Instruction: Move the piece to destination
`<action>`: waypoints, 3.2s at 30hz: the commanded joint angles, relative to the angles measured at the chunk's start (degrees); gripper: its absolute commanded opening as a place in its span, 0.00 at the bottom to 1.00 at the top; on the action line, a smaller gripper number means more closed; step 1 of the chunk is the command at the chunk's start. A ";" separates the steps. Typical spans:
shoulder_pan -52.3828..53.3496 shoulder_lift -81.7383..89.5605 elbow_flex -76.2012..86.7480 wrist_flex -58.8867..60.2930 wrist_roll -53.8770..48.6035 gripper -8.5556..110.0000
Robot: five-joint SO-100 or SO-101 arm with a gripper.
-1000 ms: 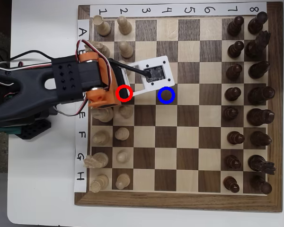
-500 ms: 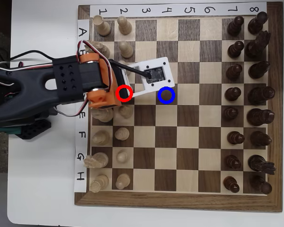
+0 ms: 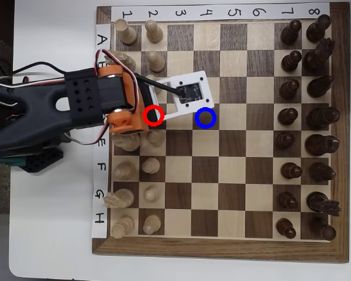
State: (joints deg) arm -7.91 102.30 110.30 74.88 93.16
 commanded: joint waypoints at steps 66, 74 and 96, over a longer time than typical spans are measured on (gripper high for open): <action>2.81 -26.81 -43.33 6.06 -0.18 0.07; 4.22 -28.30 -41.92 6.24 0.18 0.07; 4.66 -31.20 -38.23 2.90 0.00 0.07</action>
State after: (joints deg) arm -3.78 70.93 72.07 78.57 93.16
